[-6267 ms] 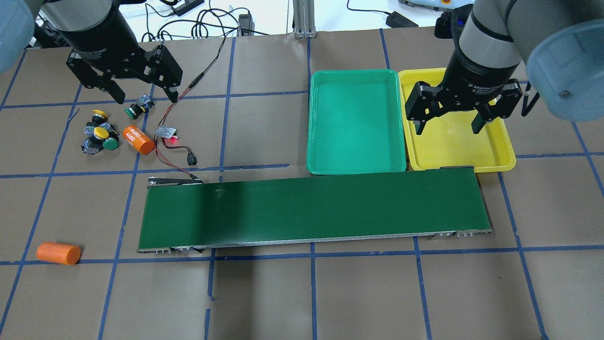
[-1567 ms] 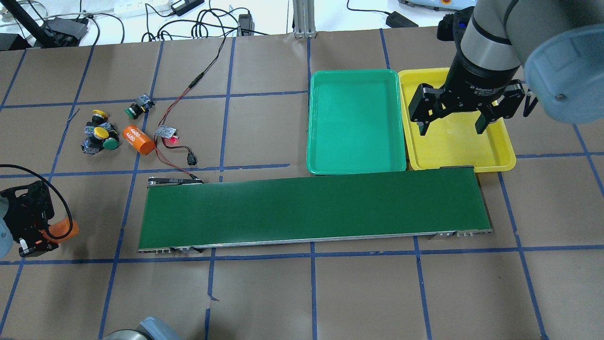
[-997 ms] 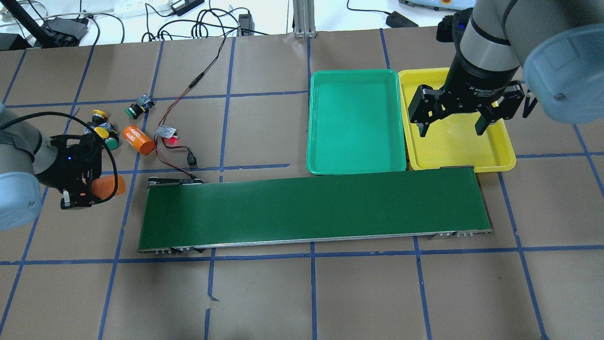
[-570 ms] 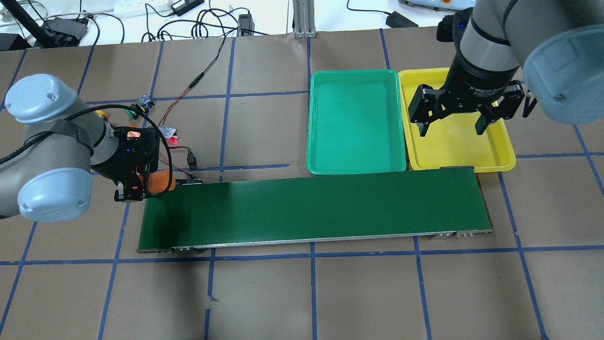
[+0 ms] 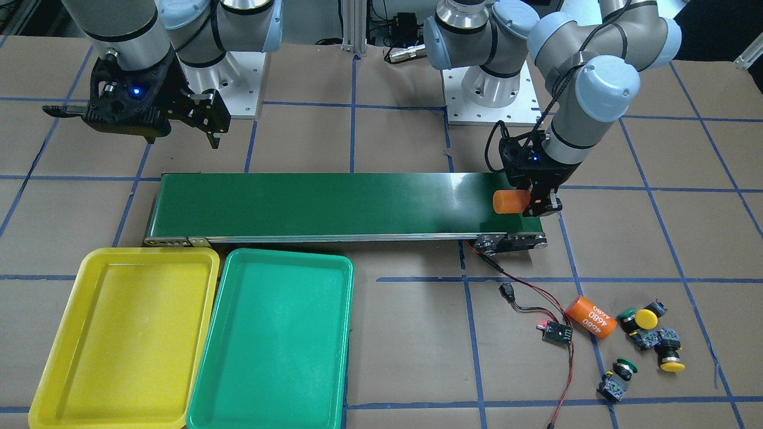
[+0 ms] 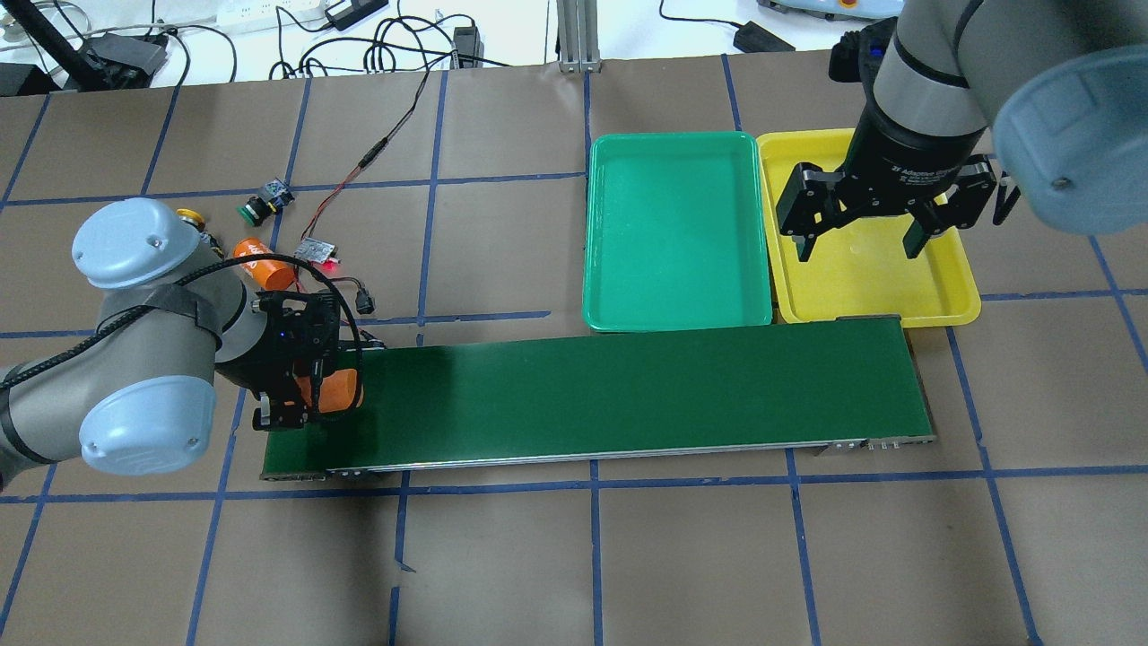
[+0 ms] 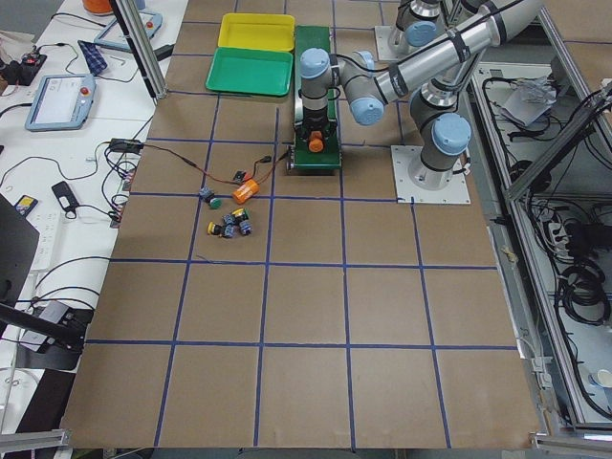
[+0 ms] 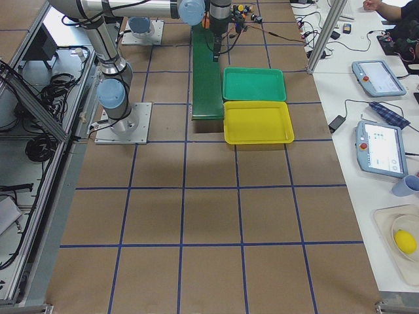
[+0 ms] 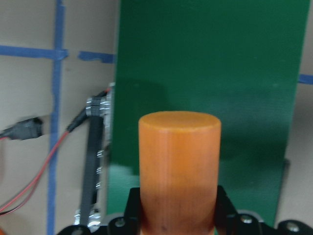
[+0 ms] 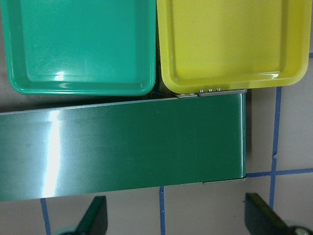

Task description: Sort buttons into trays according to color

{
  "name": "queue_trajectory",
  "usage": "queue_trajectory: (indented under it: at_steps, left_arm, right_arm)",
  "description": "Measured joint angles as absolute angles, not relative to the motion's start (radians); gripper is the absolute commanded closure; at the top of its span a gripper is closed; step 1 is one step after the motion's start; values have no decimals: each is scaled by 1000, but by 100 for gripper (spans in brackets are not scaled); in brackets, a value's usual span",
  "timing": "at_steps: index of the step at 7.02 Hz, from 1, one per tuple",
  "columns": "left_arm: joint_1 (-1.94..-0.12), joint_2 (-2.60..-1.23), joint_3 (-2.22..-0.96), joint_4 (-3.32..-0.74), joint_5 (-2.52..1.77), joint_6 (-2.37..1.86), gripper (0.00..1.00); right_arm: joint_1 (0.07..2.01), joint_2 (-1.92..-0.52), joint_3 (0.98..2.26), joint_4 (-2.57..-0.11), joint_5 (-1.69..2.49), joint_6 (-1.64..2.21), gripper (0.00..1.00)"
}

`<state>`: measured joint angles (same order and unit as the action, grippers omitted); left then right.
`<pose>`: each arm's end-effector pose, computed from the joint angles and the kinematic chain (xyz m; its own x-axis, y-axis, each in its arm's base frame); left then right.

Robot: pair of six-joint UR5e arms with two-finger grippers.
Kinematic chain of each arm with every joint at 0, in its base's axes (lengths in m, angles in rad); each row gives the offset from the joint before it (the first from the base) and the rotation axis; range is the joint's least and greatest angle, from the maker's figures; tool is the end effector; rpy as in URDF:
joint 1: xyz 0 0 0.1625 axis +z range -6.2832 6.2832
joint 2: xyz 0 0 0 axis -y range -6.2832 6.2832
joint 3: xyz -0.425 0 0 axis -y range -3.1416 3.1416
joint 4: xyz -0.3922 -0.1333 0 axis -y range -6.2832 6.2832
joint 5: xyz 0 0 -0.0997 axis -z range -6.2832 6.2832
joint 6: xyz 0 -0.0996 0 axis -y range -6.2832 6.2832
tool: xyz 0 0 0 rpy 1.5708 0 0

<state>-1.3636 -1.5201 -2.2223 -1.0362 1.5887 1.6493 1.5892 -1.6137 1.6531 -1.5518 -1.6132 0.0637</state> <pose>-0.0475 -0.4135 0.2593 -0.1279 0.9895 0.0674 0.9918 0.1273 0.0126 0.1377 -0.4649 0.4665 -0.9980 0.0427 0.0459 0.0453 0.9974 0.0555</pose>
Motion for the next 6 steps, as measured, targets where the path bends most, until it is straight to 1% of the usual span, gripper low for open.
queue_trajectory:
  at_steps: [2, 4, 6]
  left_arm:
    - [-1364, -1503, -2212, -1027, 1616, 1626, 0]
    - [-1352, -1491, -2116, -1069, 1684, 1618, 0]
    - [-1284, -1547, -2030, -1091, 1685, 1555, 0]
  right_arm:
    - [1589, -1613, 1654, -1551, -1614, 64, 0]
    - [1589, -1612, 1654, -1550, -1613, 64, 0]
    - [1589, -1611, 1654, -1552, -1609, 64, 0]
